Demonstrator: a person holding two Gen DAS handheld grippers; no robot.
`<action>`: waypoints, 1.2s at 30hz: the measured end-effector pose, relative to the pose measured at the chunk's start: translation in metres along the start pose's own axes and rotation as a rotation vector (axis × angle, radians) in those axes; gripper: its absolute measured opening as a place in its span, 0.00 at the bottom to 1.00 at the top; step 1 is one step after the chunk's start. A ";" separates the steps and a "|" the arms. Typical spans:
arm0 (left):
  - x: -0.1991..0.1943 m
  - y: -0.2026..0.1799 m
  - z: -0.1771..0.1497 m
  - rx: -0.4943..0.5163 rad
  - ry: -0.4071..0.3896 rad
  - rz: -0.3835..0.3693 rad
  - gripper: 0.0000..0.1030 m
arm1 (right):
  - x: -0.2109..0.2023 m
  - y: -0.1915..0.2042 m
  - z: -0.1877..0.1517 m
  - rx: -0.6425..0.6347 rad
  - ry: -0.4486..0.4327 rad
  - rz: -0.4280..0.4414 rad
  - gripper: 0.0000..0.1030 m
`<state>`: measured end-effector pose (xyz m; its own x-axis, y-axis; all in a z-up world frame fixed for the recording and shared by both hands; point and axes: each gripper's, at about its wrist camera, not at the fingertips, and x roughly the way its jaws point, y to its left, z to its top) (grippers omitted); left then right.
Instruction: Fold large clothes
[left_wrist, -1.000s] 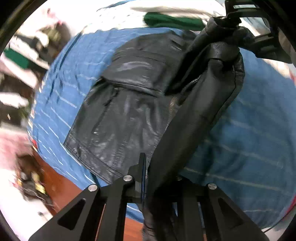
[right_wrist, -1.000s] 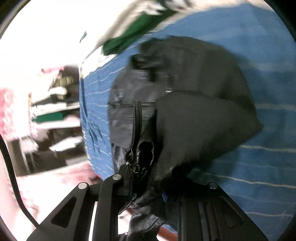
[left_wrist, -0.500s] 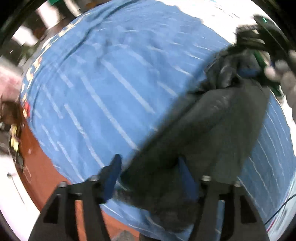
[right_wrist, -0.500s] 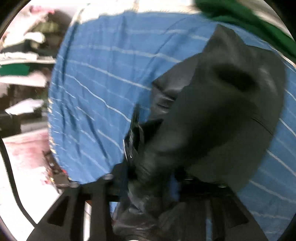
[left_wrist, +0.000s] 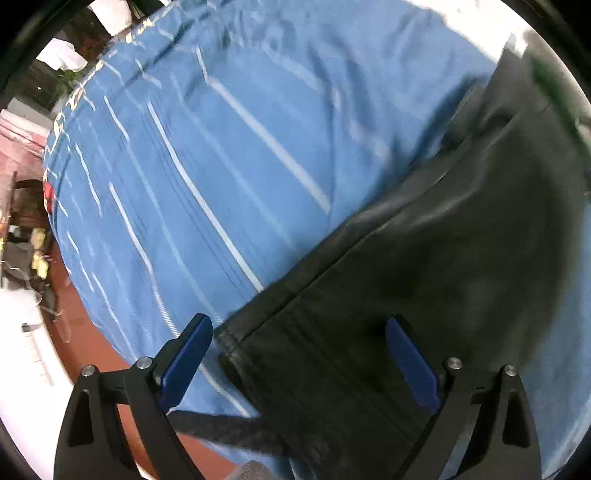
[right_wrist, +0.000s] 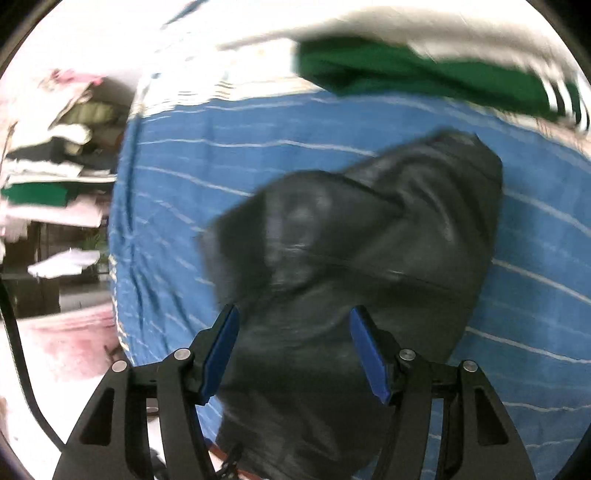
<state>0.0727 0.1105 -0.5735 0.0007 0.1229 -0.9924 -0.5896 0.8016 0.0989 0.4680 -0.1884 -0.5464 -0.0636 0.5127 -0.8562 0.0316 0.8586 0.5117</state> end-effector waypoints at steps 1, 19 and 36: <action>0.006 0.001 -0.001 -0.009 0.009 -0.011 0.96 | 0.013 -0.006 0.007 -0.011 0.010 -0.008 0.63; 0.006 0.010 0.007 -0.097 0.008 -0.048 1.00 | 0.047 -0.157 0.037 0.051 0.123 0.160 0.67; -0.044 0.000 0.035 -0.093 -0.101 0.013 1.00 | -0.012 -0.191 -0.014 0.251 -0.190 0.368 0.14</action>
<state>0.1007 0.1259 -0.5269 0.0709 0.1952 -0.9782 -0.6626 0.7423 0.1001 0.4489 -0.3582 -0.6326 0.1792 0.7547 -0.6311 0.2588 0.5827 0.7704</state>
